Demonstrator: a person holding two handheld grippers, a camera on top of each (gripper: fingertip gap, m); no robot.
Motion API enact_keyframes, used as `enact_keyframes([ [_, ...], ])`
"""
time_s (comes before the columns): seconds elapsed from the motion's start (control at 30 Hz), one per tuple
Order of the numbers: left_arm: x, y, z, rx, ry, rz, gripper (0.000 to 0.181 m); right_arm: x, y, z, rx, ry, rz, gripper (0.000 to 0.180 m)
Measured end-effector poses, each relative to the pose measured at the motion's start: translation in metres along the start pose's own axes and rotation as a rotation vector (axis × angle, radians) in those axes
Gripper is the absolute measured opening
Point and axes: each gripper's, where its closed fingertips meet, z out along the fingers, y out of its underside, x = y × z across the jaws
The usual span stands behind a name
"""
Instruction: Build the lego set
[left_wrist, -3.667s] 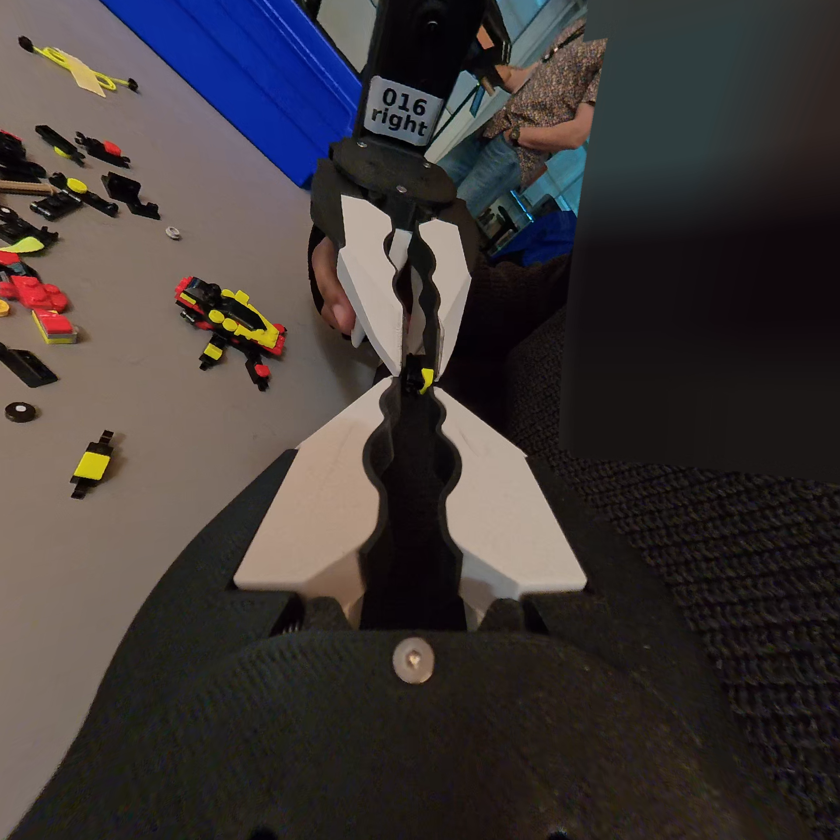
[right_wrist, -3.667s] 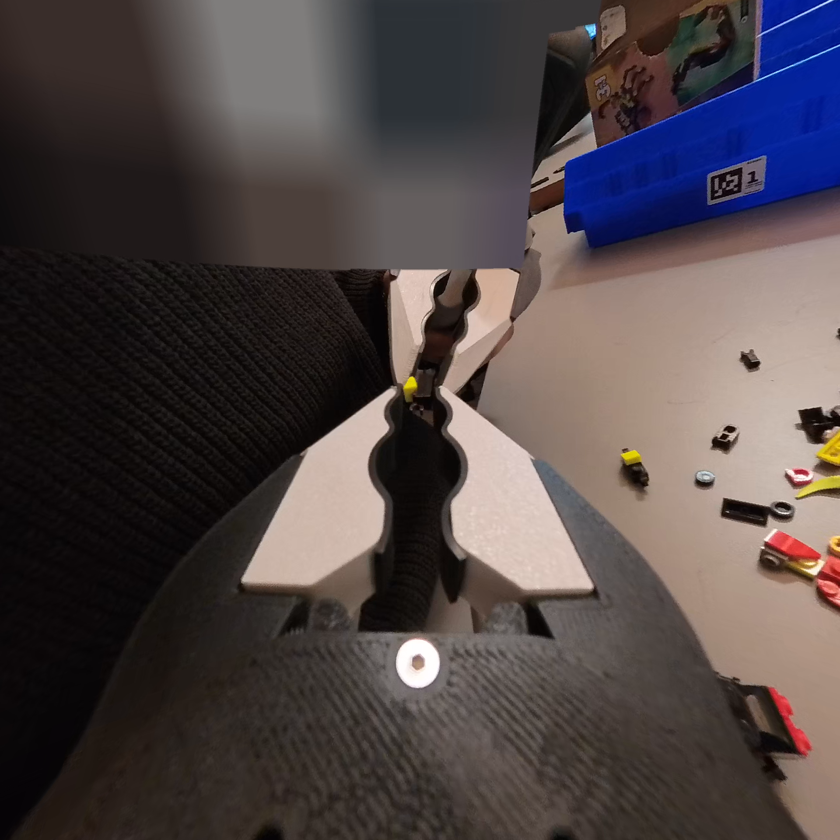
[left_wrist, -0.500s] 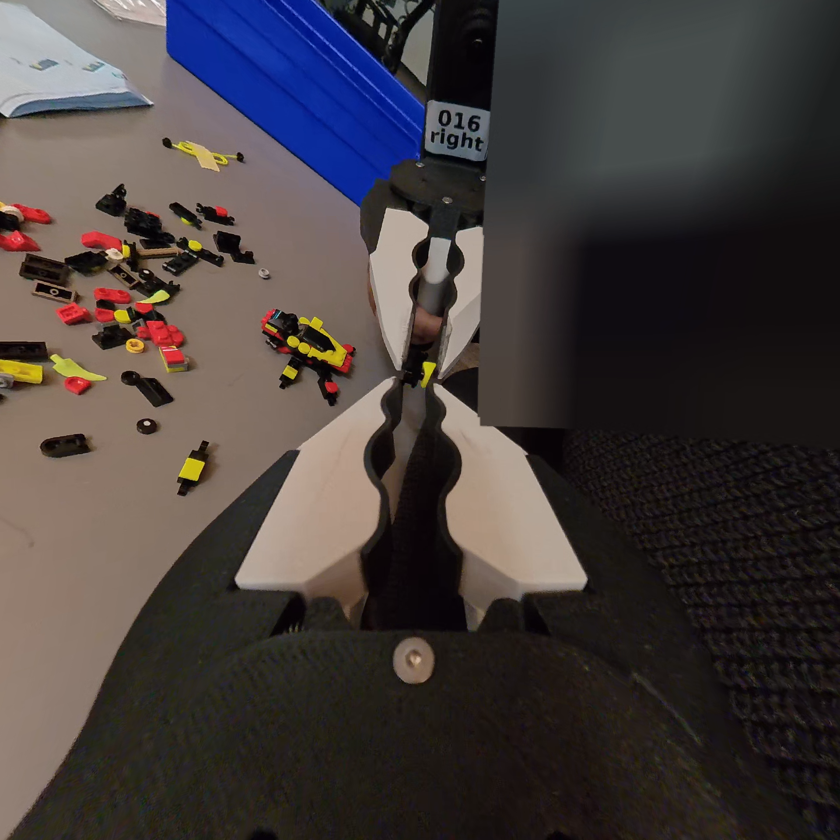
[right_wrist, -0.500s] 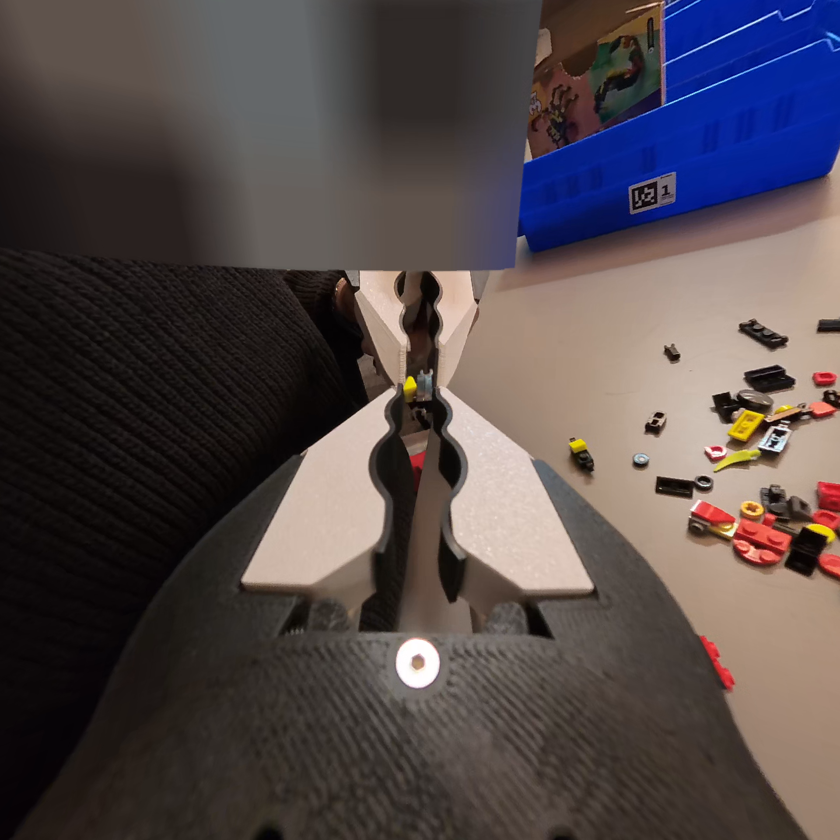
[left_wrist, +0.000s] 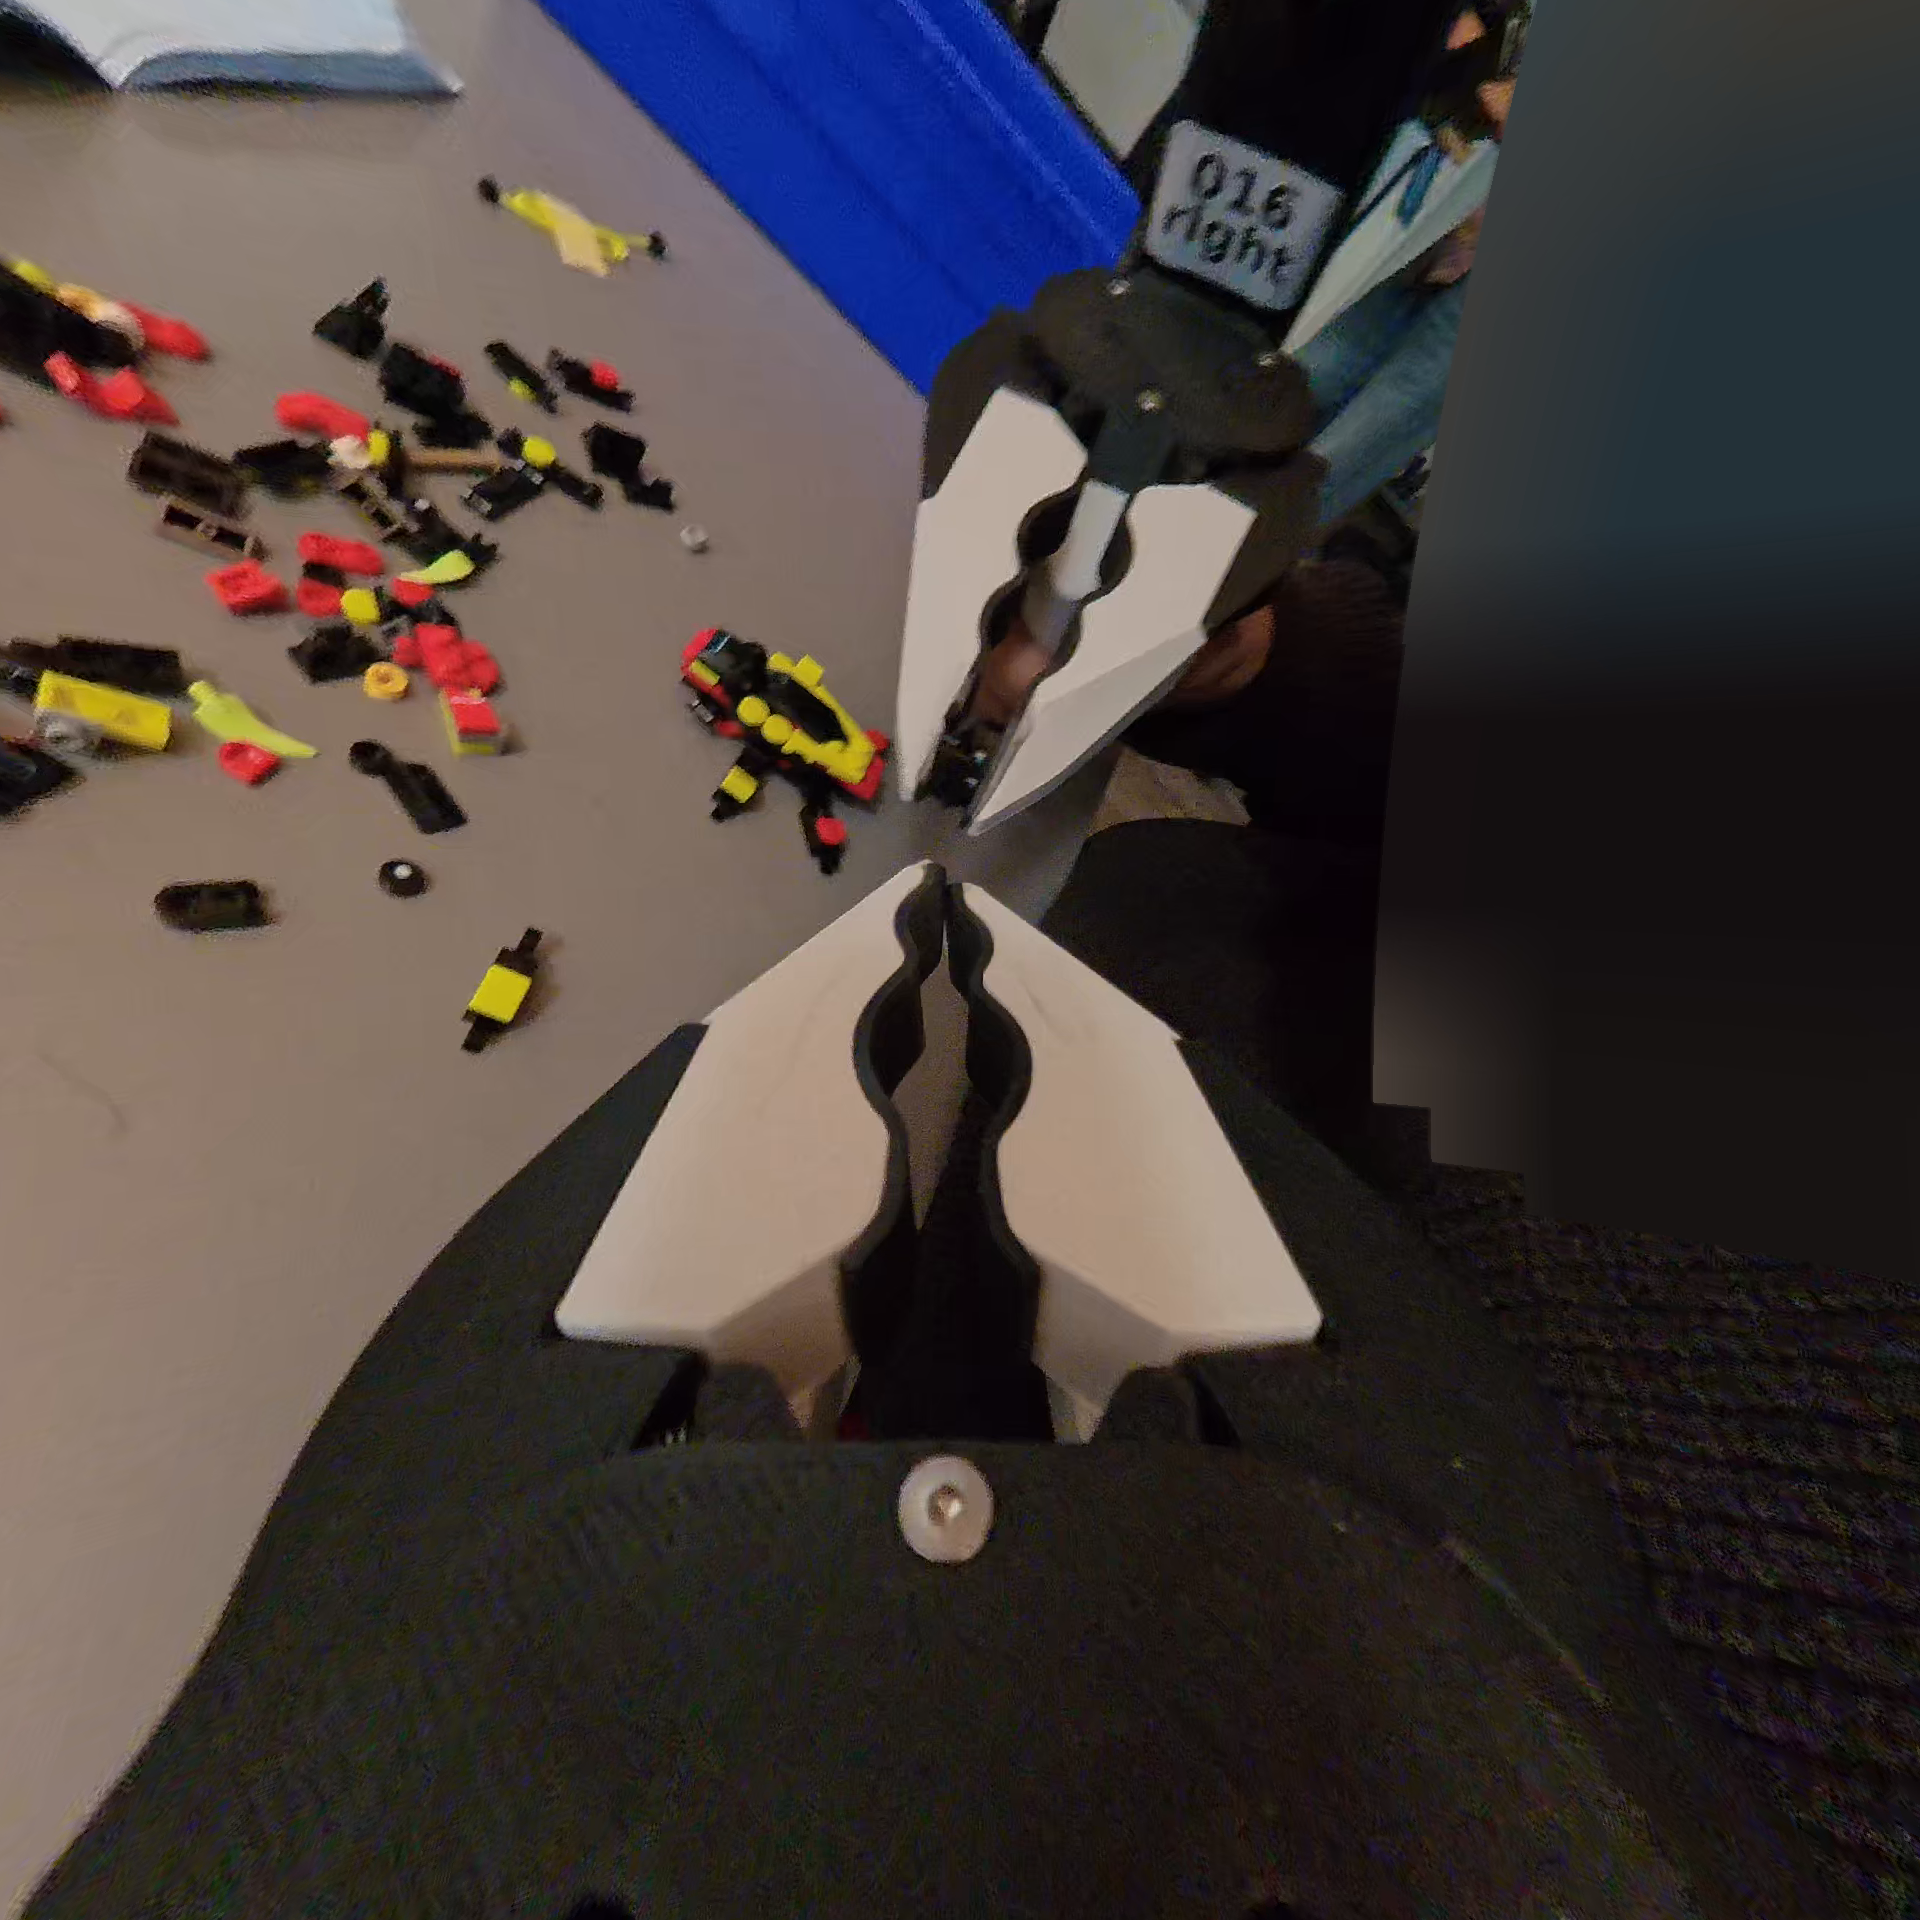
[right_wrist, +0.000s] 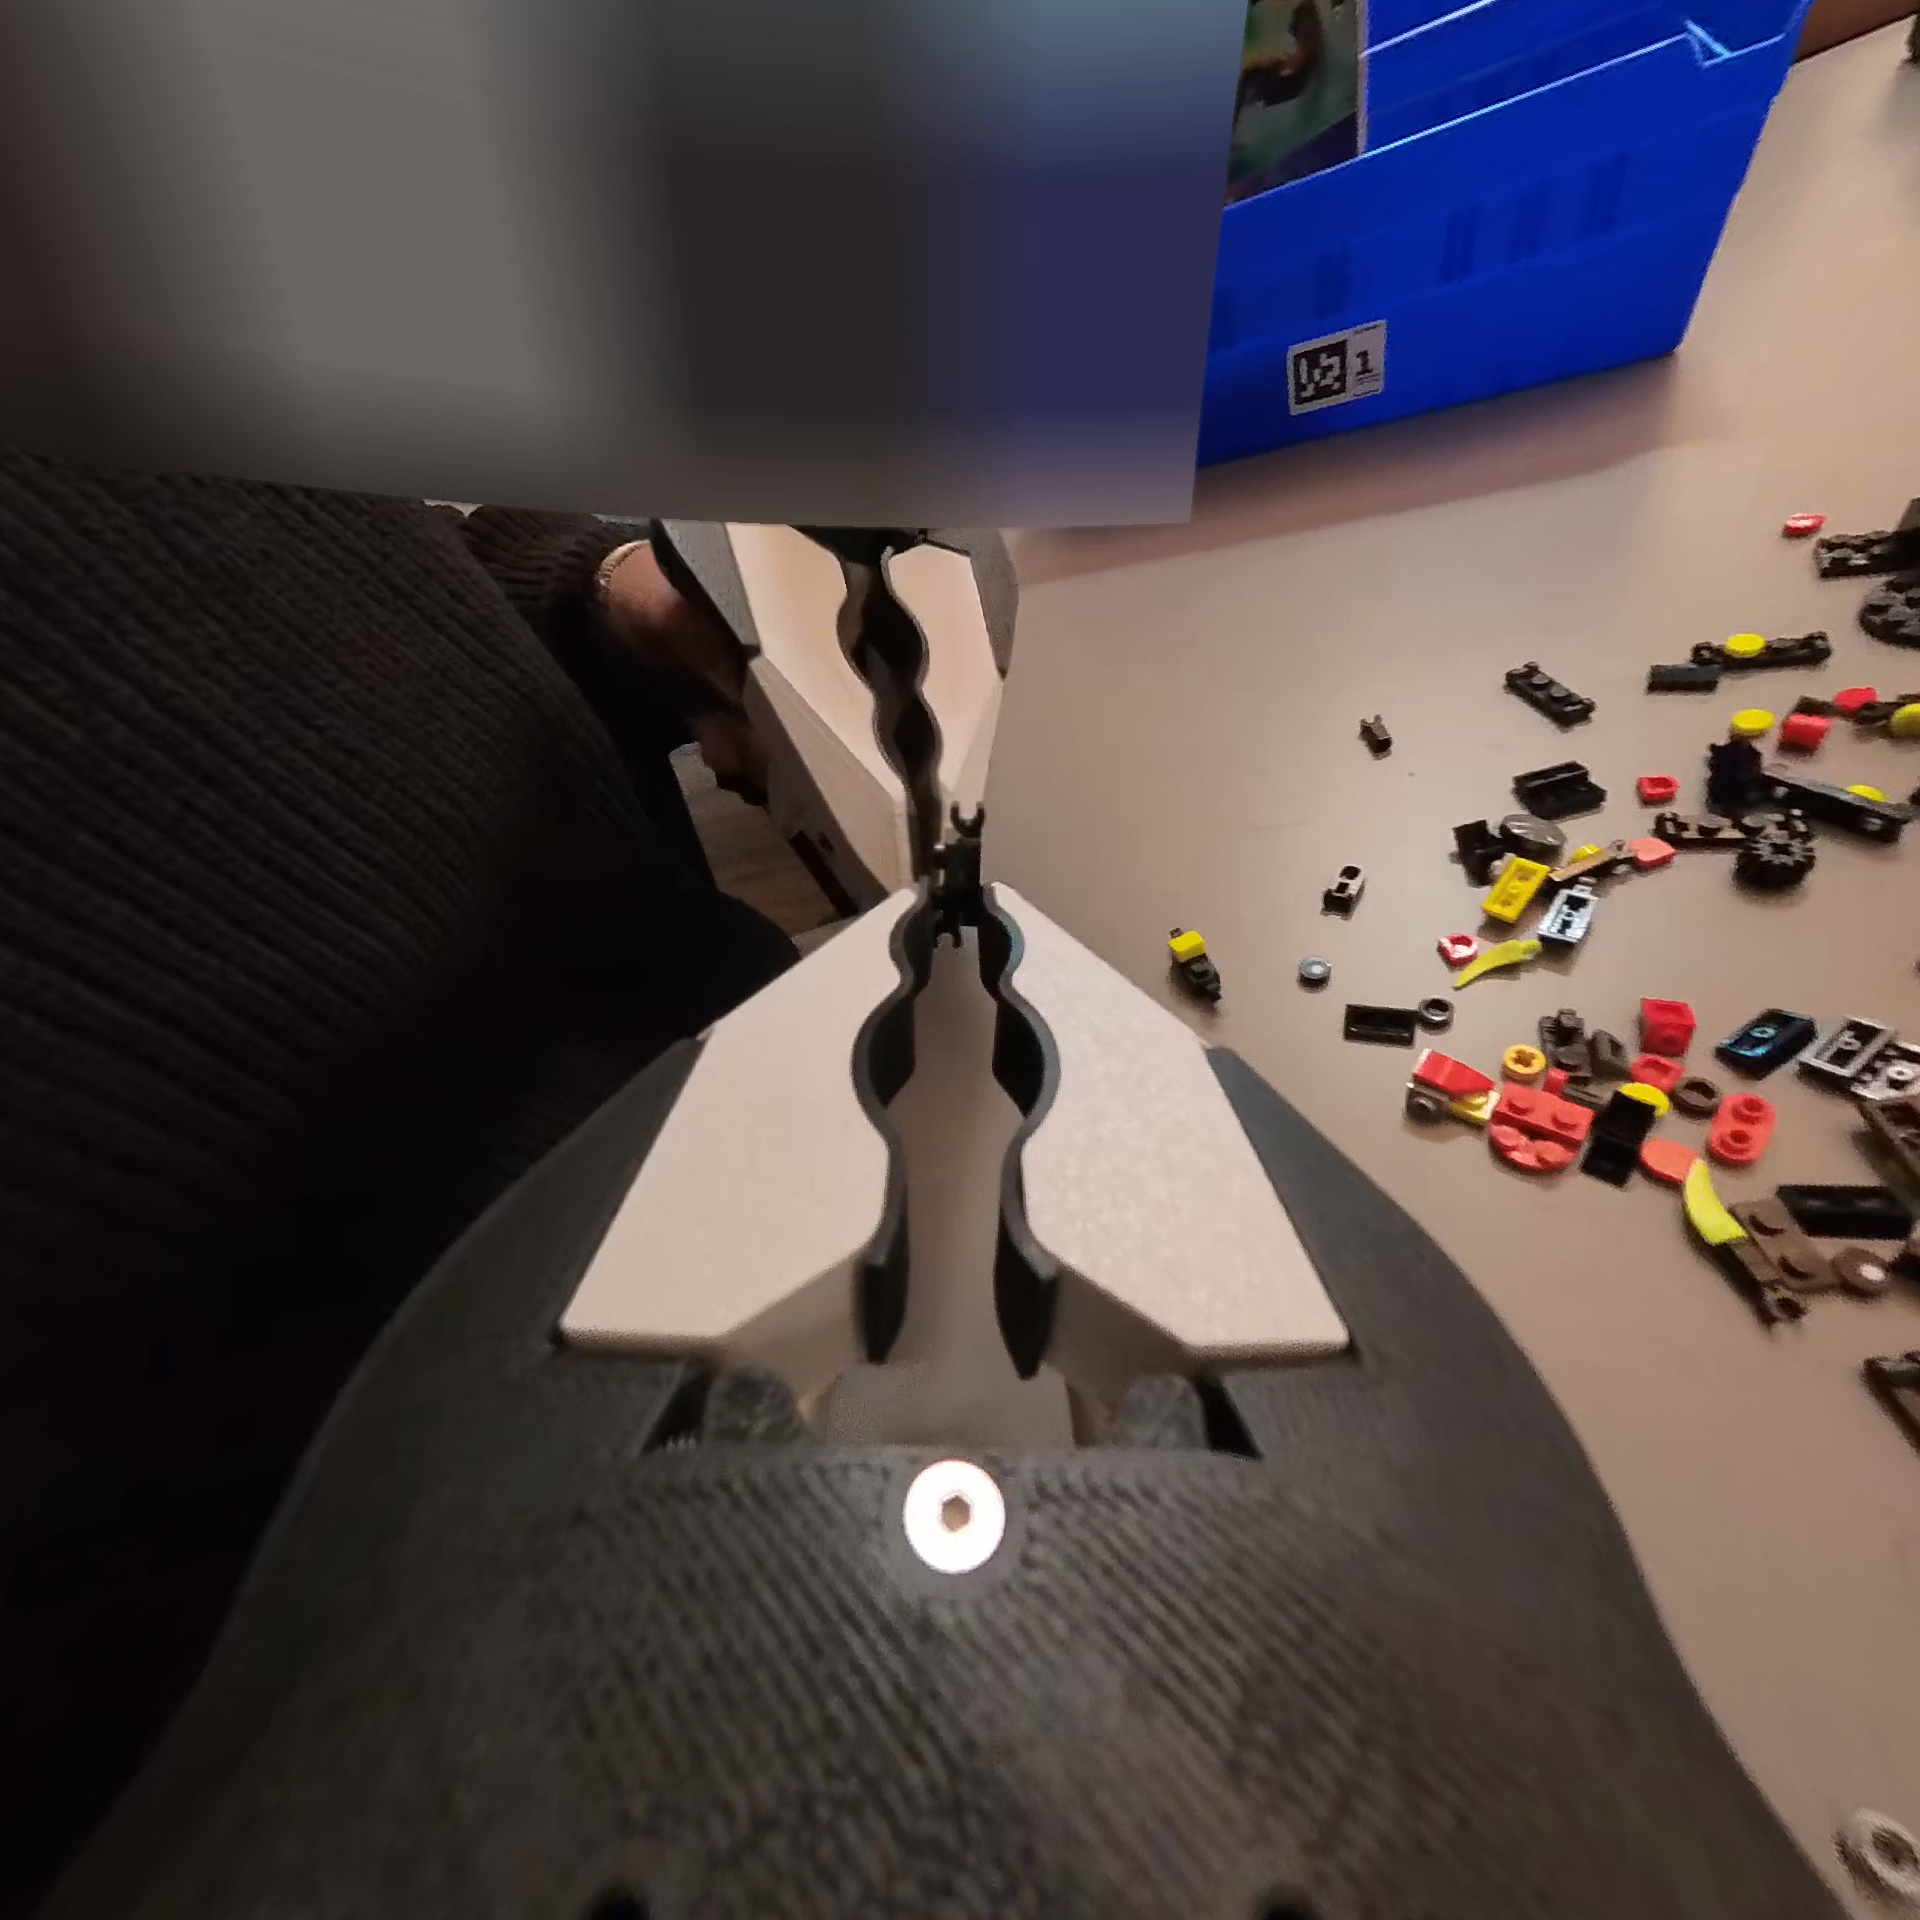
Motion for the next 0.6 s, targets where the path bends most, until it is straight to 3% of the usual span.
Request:
enact_keyframes([
  [0.27, -0.048, 0.009, 0.007, -0.031, -0.077, -0.306, 0.0, 0.011, 0.007, 0.002, -0.029, 0.046, 0.041, 0.006],
  [0.5, -0.099, 0.008, 0.006, -0.087, -0.314, -0.243, 0.0, 0.02, 0.01, 0.0, -0.032, 0.082, 0.081, 0.007],
  [0.6, -0.115, 0.0, 0.002, -0.127, -0.437, -0.118, 0.0, 0.019, 0.01, 0.001, -0.035, 0.088, 0.079, 0.007],
])
